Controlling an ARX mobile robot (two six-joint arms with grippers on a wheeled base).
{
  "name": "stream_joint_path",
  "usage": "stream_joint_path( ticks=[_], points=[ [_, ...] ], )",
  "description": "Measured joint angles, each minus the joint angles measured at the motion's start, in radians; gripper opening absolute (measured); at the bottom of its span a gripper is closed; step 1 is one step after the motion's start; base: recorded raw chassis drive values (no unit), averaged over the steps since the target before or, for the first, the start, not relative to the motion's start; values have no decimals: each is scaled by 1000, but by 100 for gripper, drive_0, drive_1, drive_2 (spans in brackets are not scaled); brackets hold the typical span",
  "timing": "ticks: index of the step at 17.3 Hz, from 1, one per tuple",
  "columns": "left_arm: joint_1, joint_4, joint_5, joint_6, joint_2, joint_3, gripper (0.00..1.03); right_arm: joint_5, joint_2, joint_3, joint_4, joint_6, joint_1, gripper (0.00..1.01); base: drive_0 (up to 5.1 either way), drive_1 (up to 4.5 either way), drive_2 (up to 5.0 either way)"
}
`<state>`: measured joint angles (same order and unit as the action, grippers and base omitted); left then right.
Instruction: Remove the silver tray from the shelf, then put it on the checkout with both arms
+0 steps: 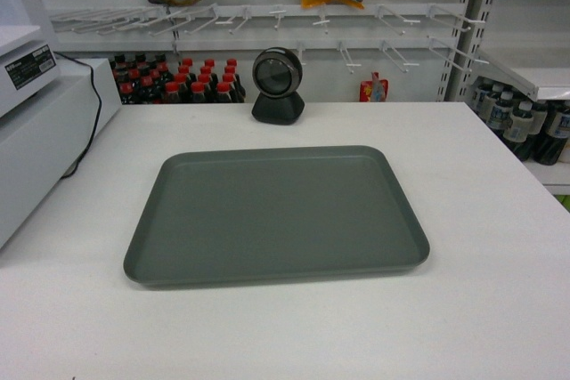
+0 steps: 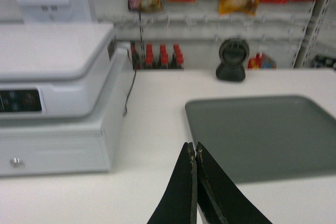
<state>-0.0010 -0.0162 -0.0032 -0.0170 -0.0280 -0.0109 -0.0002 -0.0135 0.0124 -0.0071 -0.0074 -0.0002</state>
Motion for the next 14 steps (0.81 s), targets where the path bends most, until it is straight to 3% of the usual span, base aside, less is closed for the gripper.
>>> stream_joint_path(
  ticks=[5,6,13,14],
  points=[
    [0,11,2,0,18,0,1,0,10,0,2,0,0,2,0,0,0],
    [0,12,3,0,18,0,10,0,10,0,3,0,0,5,0,0,0],
    [0,12,3,0,18,0,93,0,10,0,3,0,0,90,0,0,0],
    [0,12,3,0,18,0,100,0,10,0,3,0,0,100,0,0,0]
  ],
)
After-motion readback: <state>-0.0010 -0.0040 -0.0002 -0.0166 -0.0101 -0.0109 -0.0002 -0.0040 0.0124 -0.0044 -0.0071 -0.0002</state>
